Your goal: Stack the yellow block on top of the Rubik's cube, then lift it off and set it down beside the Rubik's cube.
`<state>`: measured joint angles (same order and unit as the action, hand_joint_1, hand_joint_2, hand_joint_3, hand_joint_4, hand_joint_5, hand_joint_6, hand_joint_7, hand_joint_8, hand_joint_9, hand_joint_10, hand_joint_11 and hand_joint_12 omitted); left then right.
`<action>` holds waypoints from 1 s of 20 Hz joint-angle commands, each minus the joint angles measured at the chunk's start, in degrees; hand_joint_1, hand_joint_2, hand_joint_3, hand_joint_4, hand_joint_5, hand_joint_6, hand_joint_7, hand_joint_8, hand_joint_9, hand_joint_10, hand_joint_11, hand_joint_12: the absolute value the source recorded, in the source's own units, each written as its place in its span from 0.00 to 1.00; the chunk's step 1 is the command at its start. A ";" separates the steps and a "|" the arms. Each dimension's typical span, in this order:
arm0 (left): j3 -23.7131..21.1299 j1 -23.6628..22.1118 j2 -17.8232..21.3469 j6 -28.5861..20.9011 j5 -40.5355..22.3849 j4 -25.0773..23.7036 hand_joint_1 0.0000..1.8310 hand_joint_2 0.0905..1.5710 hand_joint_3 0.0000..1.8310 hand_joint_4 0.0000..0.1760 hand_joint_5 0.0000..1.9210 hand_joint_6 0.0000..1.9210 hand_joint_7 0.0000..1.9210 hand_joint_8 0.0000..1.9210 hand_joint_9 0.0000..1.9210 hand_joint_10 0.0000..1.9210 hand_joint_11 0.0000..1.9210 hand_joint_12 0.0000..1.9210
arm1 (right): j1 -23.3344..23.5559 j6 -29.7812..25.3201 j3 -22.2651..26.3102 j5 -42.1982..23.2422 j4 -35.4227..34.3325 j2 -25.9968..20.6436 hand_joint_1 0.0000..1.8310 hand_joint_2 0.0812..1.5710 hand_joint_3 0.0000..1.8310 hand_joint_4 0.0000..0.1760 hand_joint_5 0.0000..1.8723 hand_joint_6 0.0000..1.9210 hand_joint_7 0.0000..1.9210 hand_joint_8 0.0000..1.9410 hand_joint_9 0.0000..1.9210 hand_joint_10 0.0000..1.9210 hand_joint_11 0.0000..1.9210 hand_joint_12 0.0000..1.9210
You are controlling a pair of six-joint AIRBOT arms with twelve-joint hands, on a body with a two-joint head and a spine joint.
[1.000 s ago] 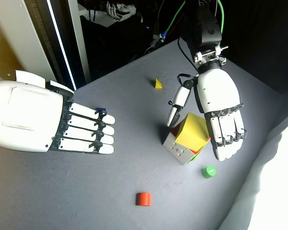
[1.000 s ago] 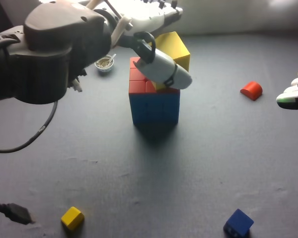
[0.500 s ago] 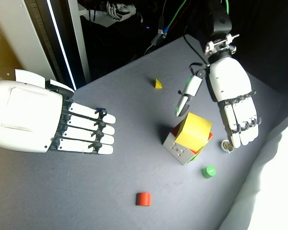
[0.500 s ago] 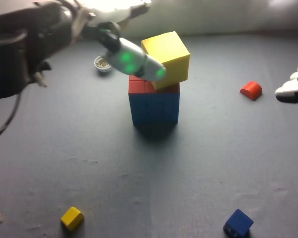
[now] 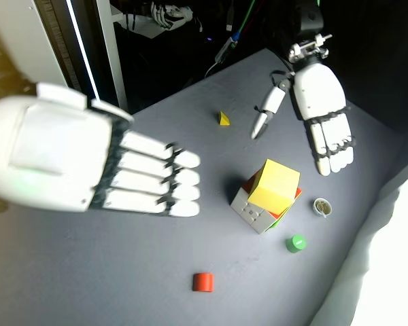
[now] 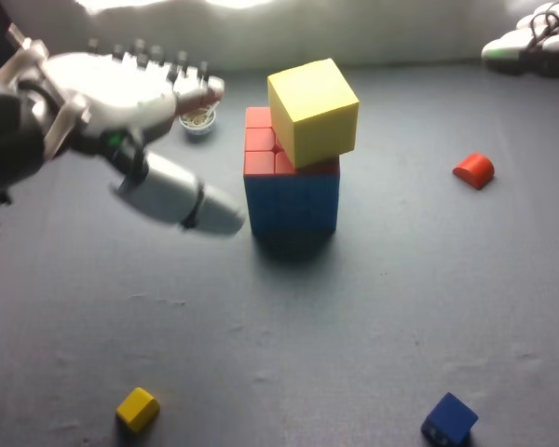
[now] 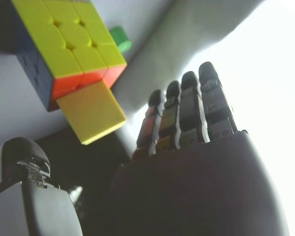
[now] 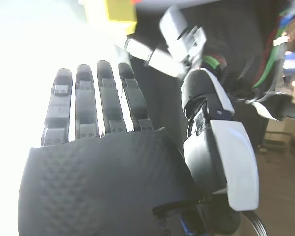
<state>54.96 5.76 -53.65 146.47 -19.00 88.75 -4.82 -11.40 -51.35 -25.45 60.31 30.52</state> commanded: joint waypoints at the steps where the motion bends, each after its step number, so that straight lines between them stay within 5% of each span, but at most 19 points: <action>1: -0.73 0.17 1.66 -1.77 -0.07 -5.12 0.14 0.55 0.00 0.00 0.00 0.00 0.00 0.00 0.00 0.00 0.00 0.10 | 0.80 0.88 -0.33 -1.28 -1.94 -0.12 0.00 0.82 0.00 0.00 0.03 0.00 0.03 0.00 0.01 0.00 0.00 0.00; 4: -3.59 2.04 4.72 -9.00 -0.61 -15.27 0.14 0.55 0.00 0.00 0.00 0.00 0.00 0.00 0.00 0.00 0.00 0.09 | -0.33 1.02 -3.20 -0.02 -1.95 4.12 0.08 0.72 0.00 0.00 0.00 0.00 0.00 0.00 0.00 0.00 0.00 0.00; 8: -6.39 3.05 7.08 -9.14 -1.20 -22.14 0.14 0.56 0.00 0.00 0.00 0.00 0.00 0.00 0.00 0.00 0.00 0.08 | 1.61 2.97 -8.06 0.82 -1.96 11.66 0.26 0.62 0.00 0.00 0.00 0.00 0.00 0.00 0.00 0.00 0.00 0.00; 14: -7.59 3.89 7.27 -8.52 -7.01 -25.65 0.14 0.56 0.00 0.00 0.00 0.00 0.00 0.00 0.02 0.00 0.00 0.13 | 7.73 4.06 -15.73 3.72 1.21 21.66 0.44 0.60 0.00 0.00 0.00 0.00 0.00 0.00 0.00 0.00 0.00 0.00; 16: -7.60 4.47 7.38 -8.79 -7.94 -22.83 0.15 0.56 0.00 0.00 0.00 0.00 0.00 0.00 0.03 0.00 0.00 0.13 | 8.78 3.13 -18.73 4.46 3.35 25.45 0.53 0.61 0.00 0.00 0.00 0.00 0.00 0.00 0.00 0.00 0.00 0.00; 20: -7.72 6.56 7.38 -19.14 -12.34 -19.16 0.15 0.57 0.00 0.00 0.00 0.00 0.00 0.00 0.02 0.00 0.00 0.12 | 9.13 2.55 -20.86 7.53 5.16 30.30 0.56 0.58 0.00 0.00 0.00 0.00 0.00 0.00 0.00 0.00 0.00 0.00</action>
<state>47.31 12.97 -47.33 127.37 -26.46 72.10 3.36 -8.60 -72.16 -15.33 67.20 61.67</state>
